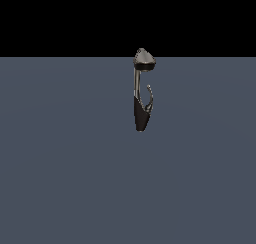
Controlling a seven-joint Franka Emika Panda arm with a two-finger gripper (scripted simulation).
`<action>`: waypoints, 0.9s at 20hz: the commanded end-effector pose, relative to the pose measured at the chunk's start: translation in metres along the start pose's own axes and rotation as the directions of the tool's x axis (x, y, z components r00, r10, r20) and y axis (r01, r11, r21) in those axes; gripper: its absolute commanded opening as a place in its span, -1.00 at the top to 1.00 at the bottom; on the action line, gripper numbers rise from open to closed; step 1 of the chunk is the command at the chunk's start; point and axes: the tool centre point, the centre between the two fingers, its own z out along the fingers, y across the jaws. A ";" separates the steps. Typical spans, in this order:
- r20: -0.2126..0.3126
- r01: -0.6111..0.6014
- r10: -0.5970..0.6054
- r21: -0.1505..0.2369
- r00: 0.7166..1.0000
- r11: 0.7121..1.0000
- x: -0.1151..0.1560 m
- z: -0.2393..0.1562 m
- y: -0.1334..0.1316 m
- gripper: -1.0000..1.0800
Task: Turn on the faucet by rotating a designated handle.
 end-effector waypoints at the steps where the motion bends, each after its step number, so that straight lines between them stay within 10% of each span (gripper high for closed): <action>1: 0.014 -0.039 0.039 0.023 0.999 0.999 0.012 0.002 -0.002 1.00; 18: 0.197 -0.441 0.406 0.188 0.892 0.878 0.131 0.047 -0.005 1.00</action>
